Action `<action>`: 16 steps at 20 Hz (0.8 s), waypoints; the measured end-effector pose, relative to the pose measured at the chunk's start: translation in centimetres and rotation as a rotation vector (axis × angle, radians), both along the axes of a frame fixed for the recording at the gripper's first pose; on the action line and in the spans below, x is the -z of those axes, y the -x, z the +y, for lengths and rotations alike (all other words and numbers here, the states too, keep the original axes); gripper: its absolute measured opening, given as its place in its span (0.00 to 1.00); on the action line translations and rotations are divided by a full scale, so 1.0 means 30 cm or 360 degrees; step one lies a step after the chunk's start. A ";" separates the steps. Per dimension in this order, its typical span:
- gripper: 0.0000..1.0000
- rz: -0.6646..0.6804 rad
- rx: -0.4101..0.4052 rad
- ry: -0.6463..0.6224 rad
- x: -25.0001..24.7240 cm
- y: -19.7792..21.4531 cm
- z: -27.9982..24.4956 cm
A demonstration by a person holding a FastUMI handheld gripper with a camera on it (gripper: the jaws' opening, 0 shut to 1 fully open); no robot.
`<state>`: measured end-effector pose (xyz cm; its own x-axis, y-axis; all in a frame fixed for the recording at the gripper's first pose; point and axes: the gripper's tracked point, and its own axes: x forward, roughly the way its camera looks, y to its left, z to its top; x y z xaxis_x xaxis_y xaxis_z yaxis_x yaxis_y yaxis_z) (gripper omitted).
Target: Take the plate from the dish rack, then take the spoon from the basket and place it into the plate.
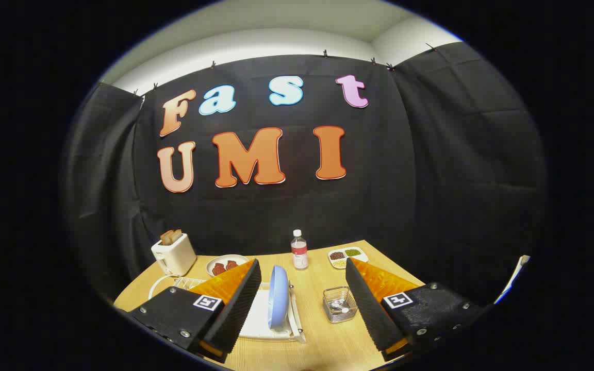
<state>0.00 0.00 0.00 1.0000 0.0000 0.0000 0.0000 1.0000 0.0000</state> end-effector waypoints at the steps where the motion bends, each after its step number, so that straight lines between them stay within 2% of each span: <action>1: 0.98 -0.0002 -0.0007 0.0011 -0.004 0.000 0.007; 16: 0.98 0.0105 -0.0086 0.0060 0.035 -0.065 0.085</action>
<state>1.94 2.56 -1.04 0.9964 0.0527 -0.0671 -0.0552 0.9978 -0.0360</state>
